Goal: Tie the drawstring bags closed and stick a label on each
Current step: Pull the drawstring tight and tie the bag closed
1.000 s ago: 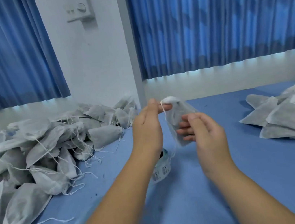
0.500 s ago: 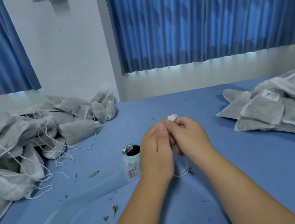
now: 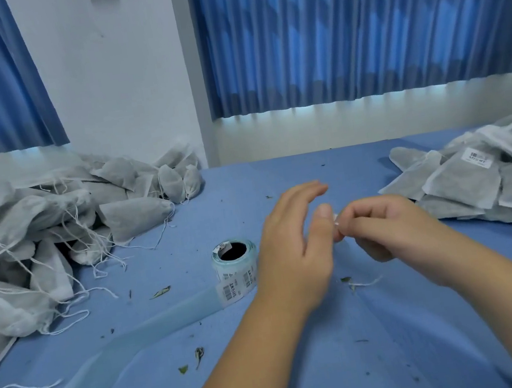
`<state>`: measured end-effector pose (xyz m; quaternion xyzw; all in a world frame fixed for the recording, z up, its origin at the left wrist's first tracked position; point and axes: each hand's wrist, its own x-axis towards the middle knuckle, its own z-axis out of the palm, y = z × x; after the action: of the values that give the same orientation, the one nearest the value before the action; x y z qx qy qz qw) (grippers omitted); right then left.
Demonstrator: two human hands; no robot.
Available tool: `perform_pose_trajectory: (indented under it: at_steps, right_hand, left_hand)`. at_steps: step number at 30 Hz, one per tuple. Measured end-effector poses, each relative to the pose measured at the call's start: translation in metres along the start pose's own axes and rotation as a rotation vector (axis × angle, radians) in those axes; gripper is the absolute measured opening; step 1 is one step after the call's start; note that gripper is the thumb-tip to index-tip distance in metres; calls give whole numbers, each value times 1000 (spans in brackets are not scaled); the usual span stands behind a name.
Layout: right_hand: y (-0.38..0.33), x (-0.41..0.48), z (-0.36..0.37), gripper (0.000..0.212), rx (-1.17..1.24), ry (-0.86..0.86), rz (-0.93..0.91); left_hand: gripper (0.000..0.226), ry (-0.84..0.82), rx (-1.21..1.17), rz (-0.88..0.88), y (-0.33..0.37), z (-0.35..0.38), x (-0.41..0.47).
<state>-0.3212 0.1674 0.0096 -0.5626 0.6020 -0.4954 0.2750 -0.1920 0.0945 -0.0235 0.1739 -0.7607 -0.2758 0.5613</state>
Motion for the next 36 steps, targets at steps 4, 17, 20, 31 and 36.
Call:
perform_pose_trajectory:
  at_steps: [4, 17, 20, 31, 36]
  right_hand:
    - [-11, -5, -1, 21, 161, -158, -65]
    - [1, -7, -26, 28, 237, 10, -58]
    - [3, -6, -14, 30, 194, 15, -10]
    - [-19, -21, -3, 24, -63, -125, -122]
    - [-10, -12, -18, 25, 86, 102, -55]
  left_hand:
    - [51, -136, -88, 25, 19, 10, -9]
    - [28, -332, -228, -403, 29, -9, 7]
    - [24, -298, -492, -471, 34, -11, 10]
    - [39, -265, 109, -312, 21, -15, 8]
    - [28, -449, -94, -475, 28, -18, 8]
